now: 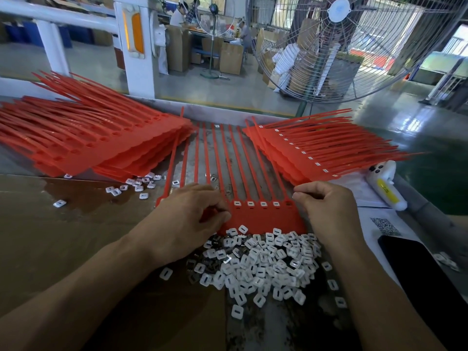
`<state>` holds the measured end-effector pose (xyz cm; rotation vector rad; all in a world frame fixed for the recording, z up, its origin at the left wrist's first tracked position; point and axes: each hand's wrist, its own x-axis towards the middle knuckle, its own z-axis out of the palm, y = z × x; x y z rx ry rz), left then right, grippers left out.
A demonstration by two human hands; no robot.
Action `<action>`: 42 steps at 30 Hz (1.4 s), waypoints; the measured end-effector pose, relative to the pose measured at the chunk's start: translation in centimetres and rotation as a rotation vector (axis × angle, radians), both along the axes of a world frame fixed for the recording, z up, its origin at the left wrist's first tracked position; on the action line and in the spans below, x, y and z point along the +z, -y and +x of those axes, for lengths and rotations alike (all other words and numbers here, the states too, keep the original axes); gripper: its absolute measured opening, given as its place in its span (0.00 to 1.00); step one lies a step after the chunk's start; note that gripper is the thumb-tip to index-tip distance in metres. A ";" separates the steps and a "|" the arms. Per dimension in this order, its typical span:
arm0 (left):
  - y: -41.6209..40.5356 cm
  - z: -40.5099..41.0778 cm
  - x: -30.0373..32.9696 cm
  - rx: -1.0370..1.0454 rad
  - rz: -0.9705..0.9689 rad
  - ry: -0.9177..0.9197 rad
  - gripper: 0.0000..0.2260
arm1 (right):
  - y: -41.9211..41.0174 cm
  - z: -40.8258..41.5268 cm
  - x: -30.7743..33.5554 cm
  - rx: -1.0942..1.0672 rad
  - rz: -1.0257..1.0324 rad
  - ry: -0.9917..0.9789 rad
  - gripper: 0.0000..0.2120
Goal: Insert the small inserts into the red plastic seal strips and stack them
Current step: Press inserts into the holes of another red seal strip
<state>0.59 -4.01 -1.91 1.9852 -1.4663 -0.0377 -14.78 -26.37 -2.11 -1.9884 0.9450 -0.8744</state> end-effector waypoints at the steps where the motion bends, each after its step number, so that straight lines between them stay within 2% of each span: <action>1: 0.0 0.0 0.0 -0.003 0.004 0.005 0.06 | -0.1 0.1 0.0 0.007 0.002 -0.015 0.07; 10: 0.1 -0.1 0.2 -0.003 0.014 0.022 0.04 | -0.6 0.9 -0.2 0.019 -0.171 -0.180 0.08; 16: 0.0 -0.1 0.2 -0.012 0.026 0.020 0.04 | -0.5 0.7 -0.4 0.014 -0.158 -0.211 0.07; 29: 0.0 0.0 0.1 -0.016 0.061 -0.008 0.06 | -0.8 -0.1 0.0 0.050 -0.101 -0.255 0.11; 33: 0.0 0.0 0.2 -0.017 0.063 0.001 0.07 | -1.0 -0.8 0.4 0.037 -0.229 -0.290 0.14; 42: -0.1 0.0 0.4 -0.022 0.075 0.021 0.08 | -1.8 -0.4 0.7 0.092 -0.425 -0.561 0.18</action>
